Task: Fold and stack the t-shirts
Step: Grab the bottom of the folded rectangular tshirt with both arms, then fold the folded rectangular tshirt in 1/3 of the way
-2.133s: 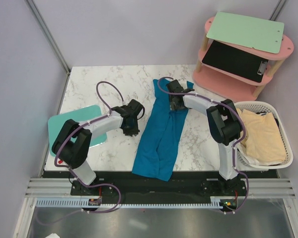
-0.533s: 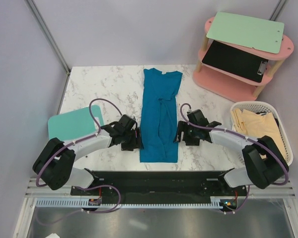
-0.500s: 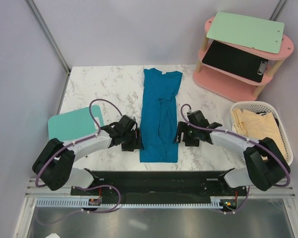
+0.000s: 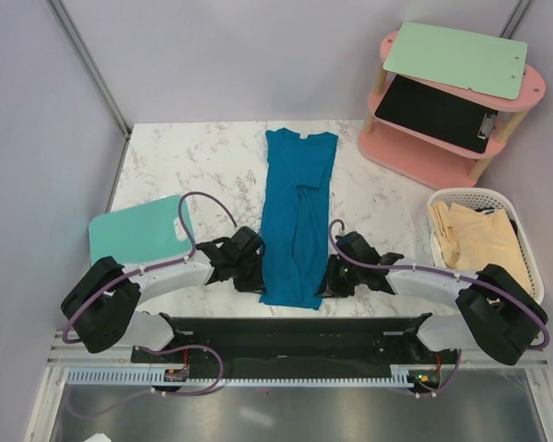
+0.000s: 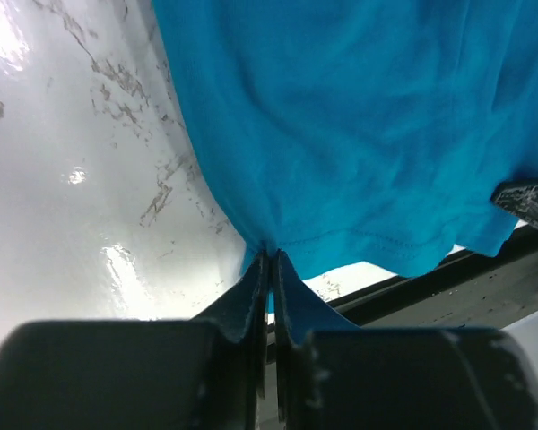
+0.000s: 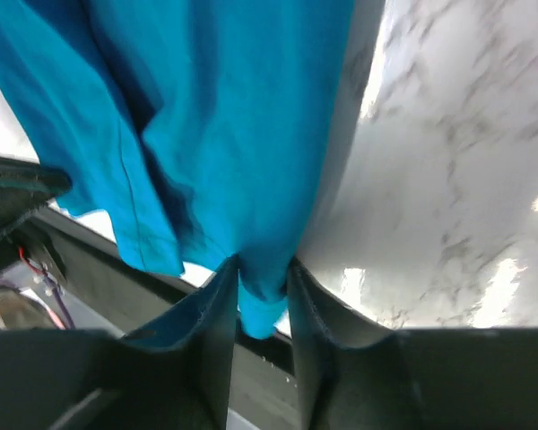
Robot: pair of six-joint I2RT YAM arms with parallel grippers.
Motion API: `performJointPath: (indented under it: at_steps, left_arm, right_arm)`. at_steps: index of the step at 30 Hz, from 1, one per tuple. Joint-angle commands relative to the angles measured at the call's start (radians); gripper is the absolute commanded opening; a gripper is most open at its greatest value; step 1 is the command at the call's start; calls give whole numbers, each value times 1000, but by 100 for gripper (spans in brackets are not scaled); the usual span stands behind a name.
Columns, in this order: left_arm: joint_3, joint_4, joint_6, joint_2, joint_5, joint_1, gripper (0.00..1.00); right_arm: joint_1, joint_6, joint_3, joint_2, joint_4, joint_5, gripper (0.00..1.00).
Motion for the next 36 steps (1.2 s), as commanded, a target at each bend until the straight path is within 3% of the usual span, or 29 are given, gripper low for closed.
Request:
performJointPath:
  at_steps: [1, 3, 13, 18, 27, 36]
  left_arm:
    - [29, 25, -43, 32, 10, -23, 2]
    - [26, 23, -51, 28, 12, -32, 2]
    - [4, -55, -100, -119, 15, -67, 2]
    - [151, -183, -59, -167, -59, -66, 2]
    - [423, -243, 64, -43, -111, 46, 2]
    - [619, -240, 190, 144, -105, 172, 2]
  right_arm:
    - [38, 76, -46, -35, -1, 5, 11]
    - [44, 87, -62, -56, -9, 13, 0]
    - [58, 73, -68, -196, -119, 33, 0]
    - [56, 41, 22, -245, -152, 68, 0]
    - [56, -91, 240, -236, -205, 341, 0]
    - [29, -264, 510, 15, -201, 668, 0]
